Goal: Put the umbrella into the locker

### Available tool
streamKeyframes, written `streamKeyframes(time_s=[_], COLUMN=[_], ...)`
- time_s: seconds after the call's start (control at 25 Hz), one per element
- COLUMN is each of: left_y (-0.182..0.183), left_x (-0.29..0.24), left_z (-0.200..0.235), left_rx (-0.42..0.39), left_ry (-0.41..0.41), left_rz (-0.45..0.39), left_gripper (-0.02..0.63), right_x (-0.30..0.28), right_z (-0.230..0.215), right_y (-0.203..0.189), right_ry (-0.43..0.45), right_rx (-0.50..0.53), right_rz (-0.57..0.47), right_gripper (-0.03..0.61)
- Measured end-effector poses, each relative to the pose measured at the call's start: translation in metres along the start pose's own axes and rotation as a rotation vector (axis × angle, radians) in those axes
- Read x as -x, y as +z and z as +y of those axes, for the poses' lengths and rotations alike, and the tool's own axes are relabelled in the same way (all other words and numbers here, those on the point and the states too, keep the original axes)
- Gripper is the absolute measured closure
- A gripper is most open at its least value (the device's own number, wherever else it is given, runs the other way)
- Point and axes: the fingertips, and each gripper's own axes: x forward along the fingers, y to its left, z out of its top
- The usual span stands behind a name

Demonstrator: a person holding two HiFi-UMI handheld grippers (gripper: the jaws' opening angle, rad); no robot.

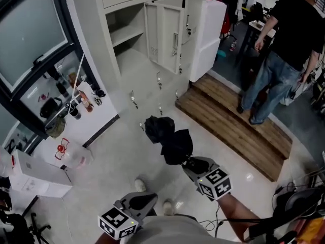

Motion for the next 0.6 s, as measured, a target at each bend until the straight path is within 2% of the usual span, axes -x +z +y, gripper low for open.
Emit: streamKeyframes(time_s=[0.32, 0.6], left_y=[0.041, 0.099], left_x=[-0.019, -0.015], left_z=[0.088, 0.171], left_rx=[-0.038, -0.118], left_ry=[-0.074, -0.150], left_rz=[0.011, -0.001], left_gripper=[0.604, 0.604], right_x=[-0.066, -0.145], right_z=[-0.048, -0.088], right_y=[0.055, 0.140], right_ry=[-0.050, -0.103], right_rx=[-0.006, 0.006], right_rz=[0.017, -0.010], right_gripper=[0.425, 0.425])
